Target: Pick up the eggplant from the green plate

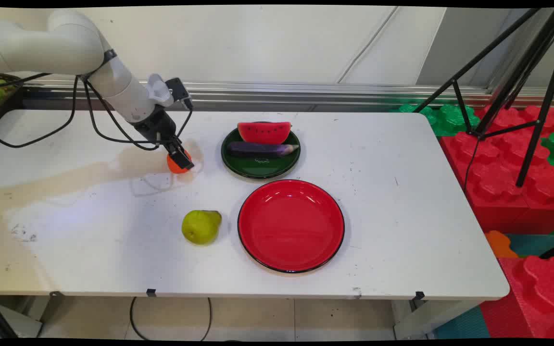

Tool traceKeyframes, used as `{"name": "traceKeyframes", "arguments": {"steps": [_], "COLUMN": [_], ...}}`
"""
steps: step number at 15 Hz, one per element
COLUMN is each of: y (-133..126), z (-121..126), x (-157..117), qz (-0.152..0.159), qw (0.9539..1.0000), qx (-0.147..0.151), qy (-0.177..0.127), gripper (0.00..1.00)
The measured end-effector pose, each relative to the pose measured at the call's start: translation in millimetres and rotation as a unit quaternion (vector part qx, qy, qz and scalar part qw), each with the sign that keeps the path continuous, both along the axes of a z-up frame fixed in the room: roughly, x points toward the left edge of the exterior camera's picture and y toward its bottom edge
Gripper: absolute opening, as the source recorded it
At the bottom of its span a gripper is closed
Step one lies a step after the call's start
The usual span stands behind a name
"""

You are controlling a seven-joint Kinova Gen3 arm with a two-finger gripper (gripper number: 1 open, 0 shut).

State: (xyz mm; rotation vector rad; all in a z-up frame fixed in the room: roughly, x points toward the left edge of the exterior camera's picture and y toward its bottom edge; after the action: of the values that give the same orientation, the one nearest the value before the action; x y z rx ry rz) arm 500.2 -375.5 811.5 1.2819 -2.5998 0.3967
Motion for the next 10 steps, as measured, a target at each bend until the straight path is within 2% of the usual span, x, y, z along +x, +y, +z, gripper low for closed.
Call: {"name": "traceKeyframes", "arguments": {"steps": [6,10], "y": [4.5,10.8], "z": [14.2,41.8], "x": [7.2,7.6], "qz": [-0.023,-0.055], "qw": [0.9997,0.9982], "qx": [-0.009,-0.025], "qy": [-0.003,0.001], "gripper": [1.00,1.00]}}
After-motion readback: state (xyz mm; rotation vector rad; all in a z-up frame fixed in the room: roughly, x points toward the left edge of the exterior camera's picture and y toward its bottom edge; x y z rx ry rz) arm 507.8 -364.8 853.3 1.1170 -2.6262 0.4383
